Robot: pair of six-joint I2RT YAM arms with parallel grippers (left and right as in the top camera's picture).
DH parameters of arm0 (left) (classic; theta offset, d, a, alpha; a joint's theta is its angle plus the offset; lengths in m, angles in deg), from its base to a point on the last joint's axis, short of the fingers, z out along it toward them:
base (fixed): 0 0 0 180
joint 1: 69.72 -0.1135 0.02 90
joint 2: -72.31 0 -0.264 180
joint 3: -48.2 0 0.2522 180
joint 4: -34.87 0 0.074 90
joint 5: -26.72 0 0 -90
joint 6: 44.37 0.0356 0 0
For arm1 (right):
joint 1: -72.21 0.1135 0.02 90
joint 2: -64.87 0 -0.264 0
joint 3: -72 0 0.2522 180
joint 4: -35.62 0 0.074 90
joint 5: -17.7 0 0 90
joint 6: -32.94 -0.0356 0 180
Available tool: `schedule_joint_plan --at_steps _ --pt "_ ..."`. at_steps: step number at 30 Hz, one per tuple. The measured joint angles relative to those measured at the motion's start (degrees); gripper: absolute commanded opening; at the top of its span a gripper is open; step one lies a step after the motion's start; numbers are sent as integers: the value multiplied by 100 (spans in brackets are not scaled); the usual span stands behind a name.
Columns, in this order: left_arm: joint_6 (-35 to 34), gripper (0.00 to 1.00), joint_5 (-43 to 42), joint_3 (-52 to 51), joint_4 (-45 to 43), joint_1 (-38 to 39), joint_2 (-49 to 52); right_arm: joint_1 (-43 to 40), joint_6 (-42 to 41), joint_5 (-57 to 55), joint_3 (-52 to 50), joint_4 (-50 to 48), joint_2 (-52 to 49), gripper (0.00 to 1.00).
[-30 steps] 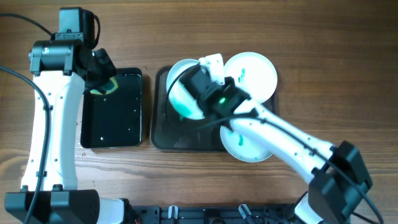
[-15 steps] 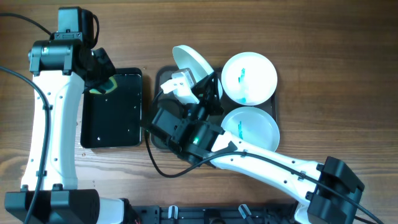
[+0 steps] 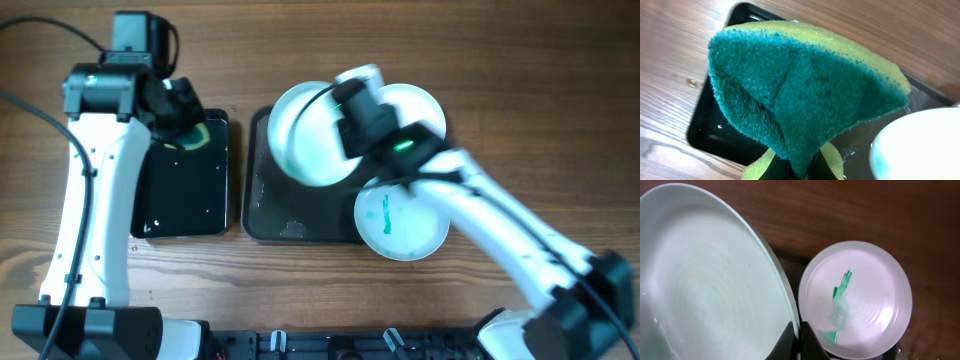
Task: Clean dirty plates on tray and stack at the side
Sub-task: 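Lift the cleaned plate with the right gripper and place it right of the tray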
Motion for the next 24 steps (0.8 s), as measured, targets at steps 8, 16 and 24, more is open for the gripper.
schedule_joint_plan --at_steps 8,16,24 --pt "2 4 -61 0 -61 568 0 -4299 -157 2041 -9 1508 632 4" --pt "2 4 -61 0 -66 568 0 -6778 -216 2308 -1261 909 643 4" --pt "2 4 -195 0 -234 568 0 -6631 -424 2437 -3254 -1266 643 5"
